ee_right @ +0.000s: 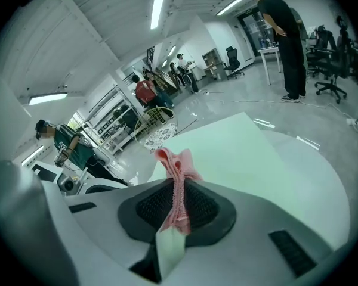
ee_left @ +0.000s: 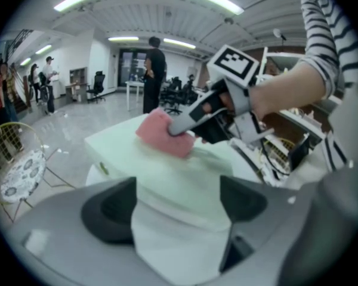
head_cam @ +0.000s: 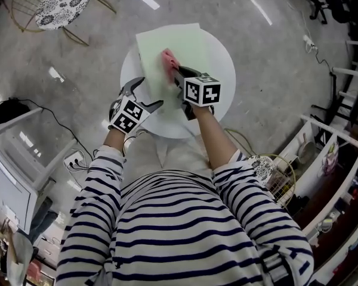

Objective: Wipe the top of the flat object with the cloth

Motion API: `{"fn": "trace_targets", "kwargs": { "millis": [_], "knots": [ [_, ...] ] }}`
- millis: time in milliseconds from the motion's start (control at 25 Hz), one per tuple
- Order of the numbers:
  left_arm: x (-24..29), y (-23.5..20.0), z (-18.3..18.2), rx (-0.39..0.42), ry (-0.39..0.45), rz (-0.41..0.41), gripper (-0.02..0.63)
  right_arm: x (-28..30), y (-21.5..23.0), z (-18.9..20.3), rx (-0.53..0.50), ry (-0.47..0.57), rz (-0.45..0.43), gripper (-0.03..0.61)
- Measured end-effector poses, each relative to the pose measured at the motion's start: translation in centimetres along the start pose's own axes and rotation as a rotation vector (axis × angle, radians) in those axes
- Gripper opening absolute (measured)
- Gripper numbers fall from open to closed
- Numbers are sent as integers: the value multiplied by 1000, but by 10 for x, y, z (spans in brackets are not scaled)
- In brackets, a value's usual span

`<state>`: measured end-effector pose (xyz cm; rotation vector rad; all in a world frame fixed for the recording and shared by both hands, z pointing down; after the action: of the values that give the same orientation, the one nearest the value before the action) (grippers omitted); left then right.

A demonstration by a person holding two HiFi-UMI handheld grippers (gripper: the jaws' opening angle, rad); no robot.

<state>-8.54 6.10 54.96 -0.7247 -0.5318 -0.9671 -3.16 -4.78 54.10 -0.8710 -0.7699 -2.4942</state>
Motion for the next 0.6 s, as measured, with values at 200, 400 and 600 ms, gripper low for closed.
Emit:
{"fn": "trace_targets", "kwargs": {
  "millis": [200,400,600],
  "knots": [
    [0,2,-1,-1,-10,-4,422,-19,28,7,-1,-2,60,46],
    [1,4,-3,-13,-11,-1,416,-35,52,16,0,-9,108,46],
    [2,7,-9,-12,-22,4,397,-53,74,21,3,-11,160,46]
  ]
}}
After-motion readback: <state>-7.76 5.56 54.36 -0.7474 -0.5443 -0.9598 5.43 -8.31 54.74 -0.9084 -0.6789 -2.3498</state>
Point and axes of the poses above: the fingertips, and each gripper's own axes: x forward along the fingers, y to its right, z out of its underside, the point moved 3 cm from there along -x, backward along the fingers, and after that the axes turned 12 degrees about -x, right-handed, at the moved point
